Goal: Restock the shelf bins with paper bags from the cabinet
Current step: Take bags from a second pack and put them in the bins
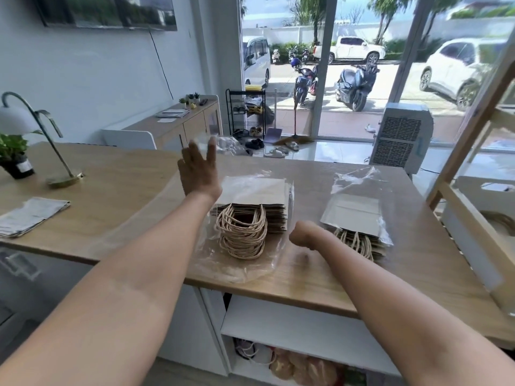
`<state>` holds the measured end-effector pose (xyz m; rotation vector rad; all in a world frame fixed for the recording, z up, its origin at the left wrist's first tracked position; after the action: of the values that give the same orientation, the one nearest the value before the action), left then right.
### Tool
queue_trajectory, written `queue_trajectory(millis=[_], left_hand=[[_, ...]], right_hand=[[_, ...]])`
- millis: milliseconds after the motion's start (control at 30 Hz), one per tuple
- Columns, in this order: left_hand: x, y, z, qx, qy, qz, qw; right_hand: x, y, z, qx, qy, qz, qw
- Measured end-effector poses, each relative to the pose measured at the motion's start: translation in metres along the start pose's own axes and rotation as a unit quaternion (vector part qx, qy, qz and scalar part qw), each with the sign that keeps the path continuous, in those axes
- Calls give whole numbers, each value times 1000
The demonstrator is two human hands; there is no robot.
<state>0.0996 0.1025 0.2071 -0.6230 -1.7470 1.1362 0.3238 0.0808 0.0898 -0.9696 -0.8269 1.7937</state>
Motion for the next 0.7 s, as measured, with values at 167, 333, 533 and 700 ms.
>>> queue_trajectory(millis=[167,333,533,700], left_hand=[[5,20,-36,200,271,3,941],[34,62,-29,180,234,210,932],[24,86,-26,84,196,437,874],[20,83,-27,133,211,419,873]], right_hand=[[27,-9,-10,283,79,-141,946],[36,7,-1,522,146,-202,816],[40,18,16,528,184,-224,798],[38,20,22,530,212,-240,785]])
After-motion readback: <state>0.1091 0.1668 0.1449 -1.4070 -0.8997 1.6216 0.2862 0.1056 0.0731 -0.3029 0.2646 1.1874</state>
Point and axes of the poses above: each hand's wrist, its own x-axis towards the middle knuckle, its own y-axis out of the palm, z = x × y, the point moved 7 cm from there along x, towards the middle knuckle, and after that the axes turned 15 degrees about -y, right-handed, at the moved point
